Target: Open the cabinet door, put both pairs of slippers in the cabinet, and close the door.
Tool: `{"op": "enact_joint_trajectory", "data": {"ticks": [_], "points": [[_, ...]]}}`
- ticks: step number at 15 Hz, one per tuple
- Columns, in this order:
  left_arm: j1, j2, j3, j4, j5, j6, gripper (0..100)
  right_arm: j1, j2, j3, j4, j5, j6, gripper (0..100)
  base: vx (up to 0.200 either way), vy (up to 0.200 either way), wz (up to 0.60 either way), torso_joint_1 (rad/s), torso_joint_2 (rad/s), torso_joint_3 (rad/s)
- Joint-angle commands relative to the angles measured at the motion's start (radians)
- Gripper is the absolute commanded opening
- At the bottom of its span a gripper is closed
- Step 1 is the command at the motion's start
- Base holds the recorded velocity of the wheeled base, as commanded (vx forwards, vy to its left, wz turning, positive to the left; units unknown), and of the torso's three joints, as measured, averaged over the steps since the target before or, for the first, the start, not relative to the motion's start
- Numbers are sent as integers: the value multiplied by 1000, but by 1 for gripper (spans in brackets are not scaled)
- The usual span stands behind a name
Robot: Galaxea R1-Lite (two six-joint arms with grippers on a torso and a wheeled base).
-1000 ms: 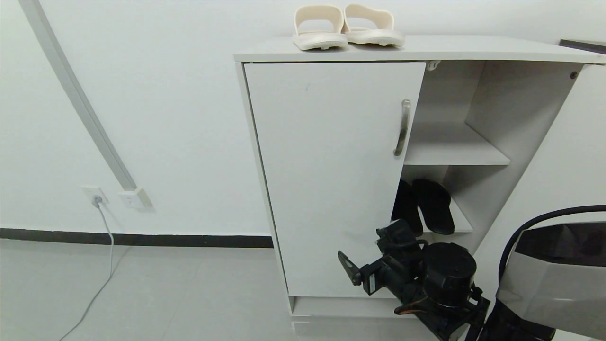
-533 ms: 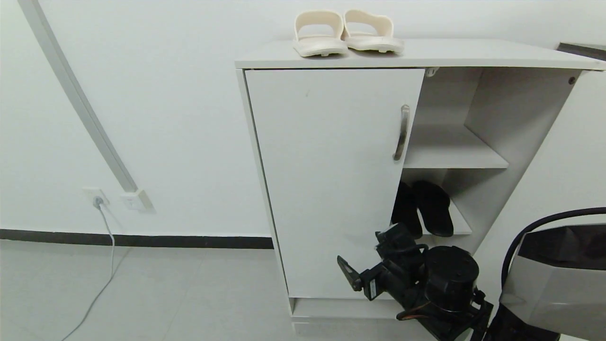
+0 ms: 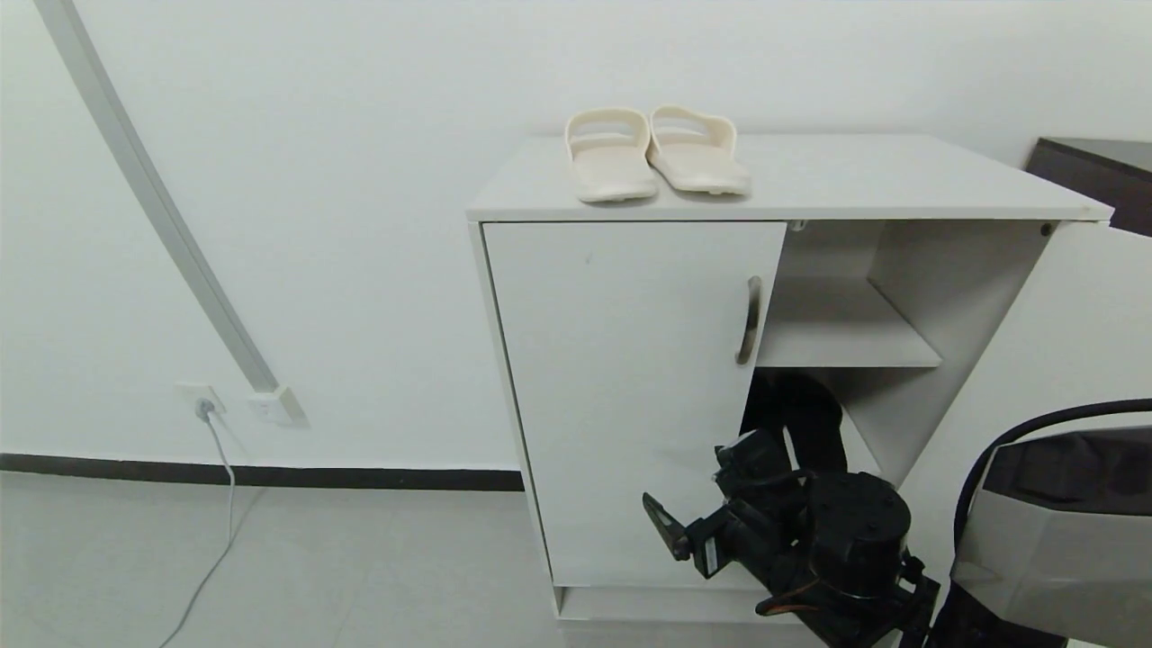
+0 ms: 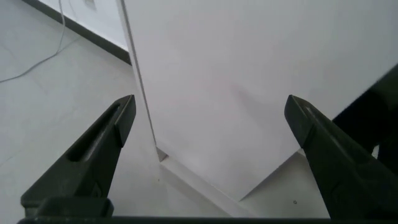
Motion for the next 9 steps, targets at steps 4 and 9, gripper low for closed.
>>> {"op": "enact_joint_trajectory", "data": {"ticks": [4, 9], "points": [[1, 0, 0, 0, 2, 0, 0, 2, -1, 0, -1, 0, -2, 100, 0, 0, 0, 137, -469, -336], [1, 0, 0, 0, 0, 0, 0, 3, 0, 6, -1, 0, -13, 100, 0, 0, 0, 173, -481, -319]]}}
